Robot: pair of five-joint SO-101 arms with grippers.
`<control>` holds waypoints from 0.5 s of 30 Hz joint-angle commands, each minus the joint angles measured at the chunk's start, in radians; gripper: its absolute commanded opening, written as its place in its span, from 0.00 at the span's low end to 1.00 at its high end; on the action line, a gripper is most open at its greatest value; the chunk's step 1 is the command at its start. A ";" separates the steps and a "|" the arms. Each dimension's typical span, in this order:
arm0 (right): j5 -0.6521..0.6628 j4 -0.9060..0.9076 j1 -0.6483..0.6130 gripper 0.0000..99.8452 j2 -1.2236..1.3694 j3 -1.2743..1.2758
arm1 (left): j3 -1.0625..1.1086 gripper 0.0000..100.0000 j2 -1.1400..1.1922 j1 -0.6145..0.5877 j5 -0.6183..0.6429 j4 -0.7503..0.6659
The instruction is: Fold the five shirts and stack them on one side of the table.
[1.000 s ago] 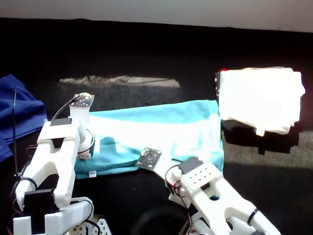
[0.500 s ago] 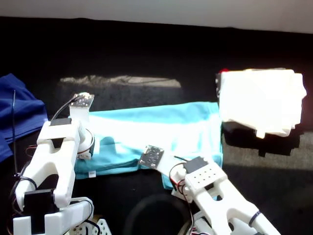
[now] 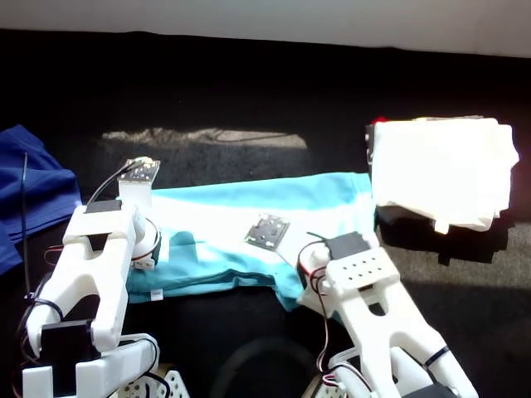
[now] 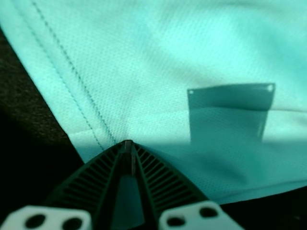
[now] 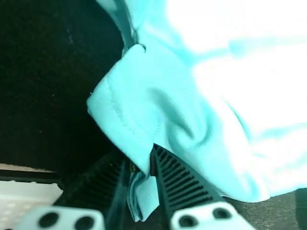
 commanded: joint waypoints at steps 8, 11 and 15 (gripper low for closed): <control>0.009 0.019 0.035 0.01 0.004 -0.194 | 0.008 0.01 0.013 -0.001 0.008 -0.006; 0.060 -0.059 0.097 0.01 0.004 -0.205 | 0.008 0.01 0.013 -0.001 0.008 -0.006; 0.057 -0.206 0.131 0.01 0.061 -0.206 | 0.008 0.01 0.013 -0.001 0.008 -0.006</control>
